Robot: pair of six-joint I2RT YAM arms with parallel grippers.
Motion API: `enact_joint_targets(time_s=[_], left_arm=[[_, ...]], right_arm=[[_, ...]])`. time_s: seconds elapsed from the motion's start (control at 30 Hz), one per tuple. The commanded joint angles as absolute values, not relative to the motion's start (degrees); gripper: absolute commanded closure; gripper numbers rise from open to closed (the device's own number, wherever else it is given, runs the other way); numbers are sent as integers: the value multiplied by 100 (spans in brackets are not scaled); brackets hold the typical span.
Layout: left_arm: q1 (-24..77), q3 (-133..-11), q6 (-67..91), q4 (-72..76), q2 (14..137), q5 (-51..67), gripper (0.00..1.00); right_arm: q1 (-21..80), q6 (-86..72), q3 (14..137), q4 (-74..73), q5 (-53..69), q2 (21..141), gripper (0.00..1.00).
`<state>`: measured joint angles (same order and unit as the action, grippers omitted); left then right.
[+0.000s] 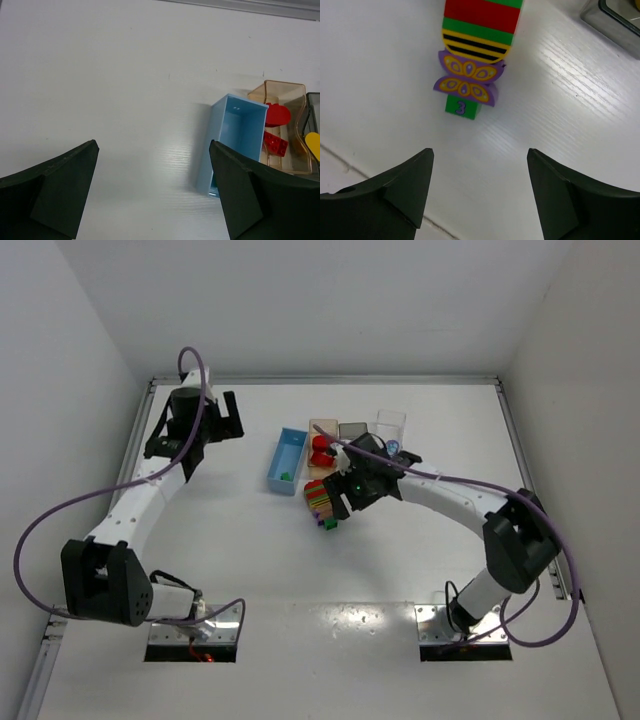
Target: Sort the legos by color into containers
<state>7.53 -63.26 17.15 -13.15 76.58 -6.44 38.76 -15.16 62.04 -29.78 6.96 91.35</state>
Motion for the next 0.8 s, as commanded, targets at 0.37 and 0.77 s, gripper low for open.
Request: enact_joint_targets(time_s=[0.37, 0.77], left_arm=[[738, -5722, 1389, -1248, 6776, -923, 0], [414, -5494, 1222, -1081, 6776, -606, 0]], right_arm=[[4430, -2830, 7250, -2426, -465, 10774, 16], [4430, -2777, 7453, -2426, -624, 11469, 20]])
